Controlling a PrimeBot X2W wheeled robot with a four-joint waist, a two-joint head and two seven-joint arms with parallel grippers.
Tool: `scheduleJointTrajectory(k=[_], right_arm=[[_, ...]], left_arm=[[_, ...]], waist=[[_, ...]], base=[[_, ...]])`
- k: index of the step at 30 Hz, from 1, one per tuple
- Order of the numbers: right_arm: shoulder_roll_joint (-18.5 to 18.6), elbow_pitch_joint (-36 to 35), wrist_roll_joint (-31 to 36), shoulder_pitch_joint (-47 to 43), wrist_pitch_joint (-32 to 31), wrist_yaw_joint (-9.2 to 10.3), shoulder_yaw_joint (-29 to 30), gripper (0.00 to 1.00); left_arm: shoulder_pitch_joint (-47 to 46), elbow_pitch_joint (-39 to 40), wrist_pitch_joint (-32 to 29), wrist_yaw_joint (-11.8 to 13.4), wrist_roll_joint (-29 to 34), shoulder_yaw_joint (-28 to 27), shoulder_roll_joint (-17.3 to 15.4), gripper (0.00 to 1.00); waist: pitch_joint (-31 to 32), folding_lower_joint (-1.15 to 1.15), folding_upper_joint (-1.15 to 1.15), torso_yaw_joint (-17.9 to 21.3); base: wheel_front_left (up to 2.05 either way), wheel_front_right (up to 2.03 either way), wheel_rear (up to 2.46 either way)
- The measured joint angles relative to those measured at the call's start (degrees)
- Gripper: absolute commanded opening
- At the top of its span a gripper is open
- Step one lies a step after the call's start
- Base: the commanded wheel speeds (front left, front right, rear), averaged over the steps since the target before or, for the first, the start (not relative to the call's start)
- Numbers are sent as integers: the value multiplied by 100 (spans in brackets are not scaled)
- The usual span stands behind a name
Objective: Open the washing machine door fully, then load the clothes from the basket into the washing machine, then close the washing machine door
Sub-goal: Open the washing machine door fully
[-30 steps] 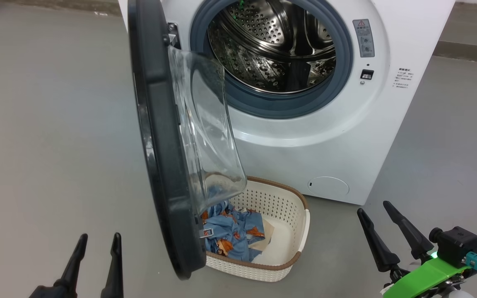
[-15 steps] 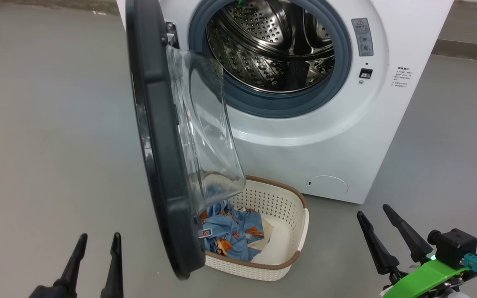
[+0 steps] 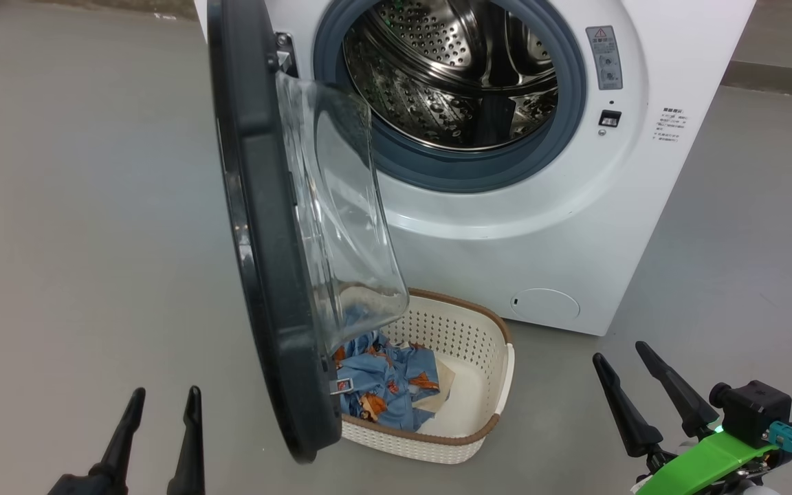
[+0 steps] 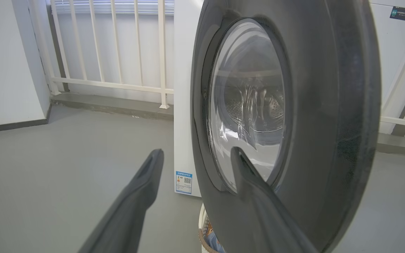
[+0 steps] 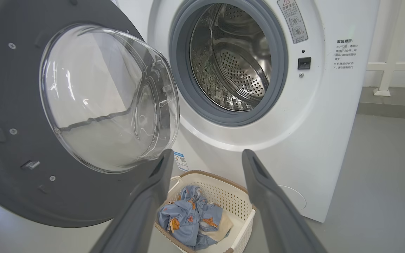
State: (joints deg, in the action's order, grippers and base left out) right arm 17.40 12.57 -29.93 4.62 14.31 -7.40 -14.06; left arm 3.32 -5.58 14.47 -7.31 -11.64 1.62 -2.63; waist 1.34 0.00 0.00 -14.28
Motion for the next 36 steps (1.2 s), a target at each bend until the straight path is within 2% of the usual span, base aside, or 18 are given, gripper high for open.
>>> scheduleJointTrajectory(k=[12, 13, 14, 15, 16, 22, 36], right_arm=[[-30, 13, 2, 1, 0, 0, 24, 100], [-57, 18, 3, 1, 0, 0, 29, 100], [-57, 18, 3, 1, 0, 0, 29, 100], [-69, 19, 4, 1, 0, 0, 32, 100], [-75, 20, 12, 1, 0, 0, 36, 100], [-82, 31, 80, 1, 0, 0, 60, 100], [-101, 40, 99, 1, 0, 0, 113, 100]], left_arm=[[-5, 1, 0, 0, 0, 0, 0, 100], [-6, 3, 0, 0, 0, 0, 0, 67], [-6, 3, 0, 0, 0, 0, 0, 45], [-6, 8, 0, 0, -1, 0, 0, 30], [-7, 13, 0, 0, -1, 0, 0, 0], [-13, 81, 0, 0, -2, 3, -1, 0], [-181, 1740, 7, 0, 107, 121, -5, 0]], waist=[[-9, 0, 0, 6], [-7, 0, 0, 12], [-7, 0, 0, 12], [-7, 0, 0, 15], [-7, 0, 0, 17], [-7, 0, 0, 18], [34, 0, 0, 43]], base=[[0, 0, 0], [0, 0, 0], [0, 0, 0], [0, 0, 0], [0, 0, 0], [0, 0, 0], [0, 0, 0]])
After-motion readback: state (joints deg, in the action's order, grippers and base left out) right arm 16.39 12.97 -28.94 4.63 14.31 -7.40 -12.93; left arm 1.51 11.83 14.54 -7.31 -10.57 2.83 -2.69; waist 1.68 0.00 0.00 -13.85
